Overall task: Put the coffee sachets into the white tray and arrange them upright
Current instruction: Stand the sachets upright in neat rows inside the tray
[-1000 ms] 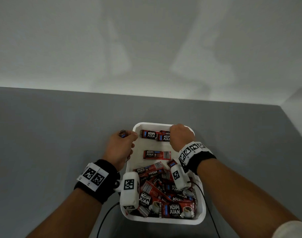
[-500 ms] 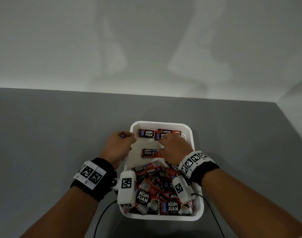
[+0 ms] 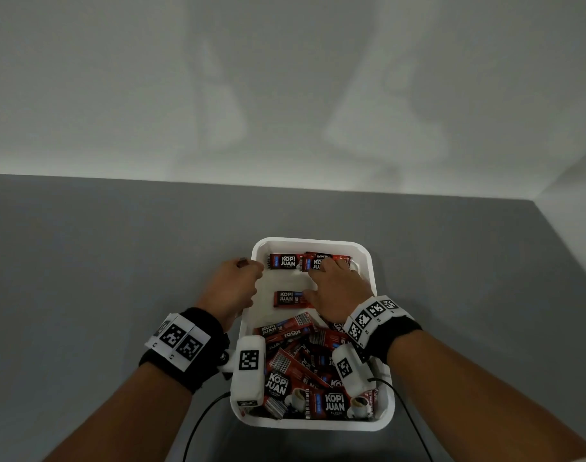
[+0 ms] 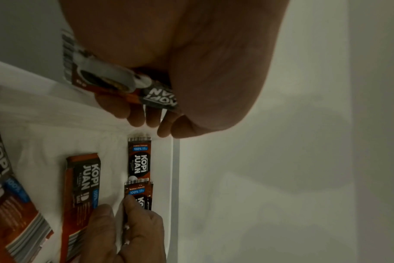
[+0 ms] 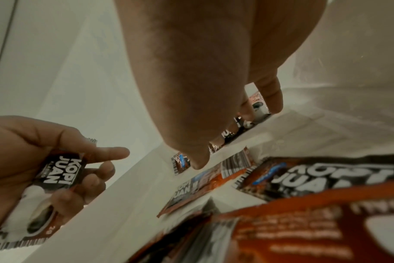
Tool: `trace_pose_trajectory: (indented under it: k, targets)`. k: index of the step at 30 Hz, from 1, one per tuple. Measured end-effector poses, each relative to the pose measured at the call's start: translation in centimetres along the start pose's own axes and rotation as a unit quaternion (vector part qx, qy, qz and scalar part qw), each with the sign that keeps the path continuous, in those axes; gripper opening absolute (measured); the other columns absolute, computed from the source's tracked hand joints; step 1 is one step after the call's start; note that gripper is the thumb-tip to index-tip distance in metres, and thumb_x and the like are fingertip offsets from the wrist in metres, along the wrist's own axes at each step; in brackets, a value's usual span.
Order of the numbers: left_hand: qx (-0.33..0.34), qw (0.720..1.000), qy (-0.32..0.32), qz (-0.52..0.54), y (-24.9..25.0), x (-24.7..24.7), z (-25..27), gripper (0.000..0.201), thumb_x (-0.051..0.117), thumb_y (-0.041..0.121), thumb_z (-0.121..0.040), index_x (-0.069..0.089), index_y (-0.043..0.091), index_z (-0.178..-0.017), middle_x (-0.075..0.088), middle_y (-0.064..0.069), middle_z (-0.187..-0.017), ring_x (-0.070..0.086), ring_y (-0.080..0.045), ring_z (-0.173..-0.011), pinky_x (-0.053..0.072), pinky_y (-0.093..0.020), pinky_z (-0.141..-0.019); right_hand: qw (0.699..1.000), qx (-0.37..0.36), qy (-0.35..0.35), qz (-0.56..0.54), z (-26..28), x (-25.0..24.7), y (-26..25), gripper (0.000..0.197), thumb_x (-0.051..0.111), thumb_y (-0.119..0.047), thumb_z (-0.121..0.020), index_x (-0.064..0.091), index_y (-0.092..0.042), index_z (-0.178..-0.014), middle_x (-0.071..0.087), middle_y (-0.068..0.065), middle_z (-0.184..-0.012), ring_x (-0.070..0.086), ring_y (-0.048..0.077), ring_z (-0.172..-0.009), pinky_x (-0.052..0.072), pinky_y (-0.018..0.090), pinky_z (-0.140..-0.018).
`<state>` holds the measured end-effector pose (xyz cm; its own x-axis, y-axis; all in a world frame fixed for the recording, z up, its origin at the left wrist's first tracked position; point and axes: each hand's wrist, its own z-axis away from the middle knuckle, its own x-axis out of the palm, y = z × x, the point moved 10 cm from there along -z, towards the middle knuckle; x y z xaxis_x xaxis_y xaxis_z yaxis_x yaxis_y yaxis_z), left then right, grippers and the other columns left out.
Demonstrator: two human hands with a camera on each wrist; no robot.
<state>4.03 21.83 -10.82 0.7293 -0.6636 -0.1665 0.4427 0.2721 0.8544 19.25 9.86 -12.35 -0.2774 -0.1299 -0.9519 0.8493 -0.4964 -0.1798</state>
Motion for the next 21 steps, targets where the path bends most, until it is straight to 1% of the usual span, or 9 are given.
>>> trace_pose_trajectory:
  k: [3,5,8,10,12,14,17,19,21]
  targets:
    - [-0.023,0.998,0.017,0.054,0.0,-0.2,-0.1,0.023,0.044,0.014,-0.091,0.065,0.009,-0.100,0.045,-0.007,-0.079,0.054,-0.022,-0.067,0.047,-0.038,-0.070,0.999,0.002,0.009,-0.043,0.2,-0.8,-0.1,0.043,0.048,-0.050,-0.098,0.060,-0.020,-0.126,0.050,0.001,-0.126,0.042,0.023,-0.122,0.042,0.039,-0.105]
    - [-0.012,0.993,0.021,0.115,0.6,-0.3,-0.1,0.023,0.041,0.004,-0.094,0.063,0.008,-0.096,0.048,-0.010,-0.078,0.063,-0.025,-0.069,0.051,-0.037,-0.071,0.991,-0.001,0.039,-0.132,0.4,-2.3,-0.6,0.041,0.053,-0.045,-0.098,0.061,-0.018,-0.128,0.052,0.001,-0.127,0.045,0.020,-0.122,0.041,0.038,-0.107]
    - [0.051,0.976,-0.025,0.210,2.6,0.5,0.4,0.017,0.047,-0.009,-0.092,0.060,0.002,-0.091,0.061,-0.017,-0.079,0.068,-0.027,-0.069,0.054,-0.030,-0.057,0.938,0.002,0.052,-0.344,0.8,-4.5,-1.7,0.039,0.064,-0.043,-0.093,0.067,-0.023,-0.126,0.069,-0.007,-0.113,0.064,0.010,-0.106,0.051,0.034,-0.097]
    - [0.087,0.968,-0.061,0.227,3.7,1.4,0.6,0.011,0.053,-0.009,-0.093,0.060,-0.002,-0.096,0.064,-0.020,-0.083,0.068,-0.027,-0.072,0.055,-0.028,-0.063,0.895,-0.005,0.032,-0.445,0.9,-5.3,-2.8,0.037,0.071,-0.047,-0.085,0.070,-0.027,-0.117,0.076,-0.008,-0.097,0.072,0.009,-0.091,0.058,0.035,-0.085]
    - [0.103,0.962,-0.073,0.241,4.3,1.9,0.7,0.010,0.055,-0.008,-0.094,0.061,-0.002,-0.098,0.065,-0.018,-0.085,0.068,-0.023,-0.074,0.056,-0.026,-0.067,0.873,-0.016,0.045,-0.485,1.0,-6.3,-3.2,0.029,0.078,-0.036,-0.084,0.073,-0.022,-0.109,0.078,-0.003,-0.091,0.074,0.016,-0.083,0.062,0.038,-0.080]
    - [0.103,0.958,-0.062,0.261,4.2,1.7,0.6,0.009,0.057,-0.008,-0.094,0.062,-0.001,-0.096,0.068,-0.014,-0.084,0.069,-0.021,-0.075,0.058,-0.027,-0.069,0.879,-0.018,0.078,-0.471,1.1,-7.4,-2.7,0.017,0.080,-0.021,-0.086,0.075,-0.017,-0.101,0.077,0.000,-0.086,0.073,0.020,-0.074,0.063,0.041,-0.076]
    - [0.105,0.962,-0.027,0.252,3.7,0.8,0.4,0.011,0.060,-0.009,-0.093,0.062,-0.001,-0.101,0.070,-0.012,-0.088,0.070,-0.021,-0.079,0.059,-0.029,-0.074,0.895,-0.008,0.101,-0.435,1.1,-8.2,-1.6,0.012,0.081,-0.016,-0.084,0.076,-0.020,-0.095,0.076,-0.001,-0.085,0.069,0.016,-0.071,0.062,0.043,-0.076]
    - [0.109,0.968,-0.015,0.224,3.5,0.6,0.5,0.011,0.062,-0.008,-0.092,0.062,-0.002,-0.102,0.070,-0.012,-0.090,0.071,-0.021,-0.081,0.059,-0.030,-0.075,0.911,-0.013,0.105,-0.399,1.2,-8.6,-1.7,0.012,0.081,-0.019,-0.084,0.077,-0.021,-0.095,0.075,-0.006,-0.087,0.070,0.013,-0.077,0.059,0.031,-0.077]
    - [0.111,0.974,-0.015,0.199,3.3,0.9,0.7,0.010,0.063,-0.008,-0.092,0.063,0.000,-0.098,0.070,-0.013,-0.090,0.071,-0.020,-0.081,0.059,-0.030,-0.076,0.928,-0.017,0.107,-0.357,1.1,-8.7,-2.1,0.008,0.078,-0.017,-0.085,0.077,-0.021,-0.092,0.074,-0.008,-0.083,0.069,0.008,-0.076,0.053,0.018,-0.072]
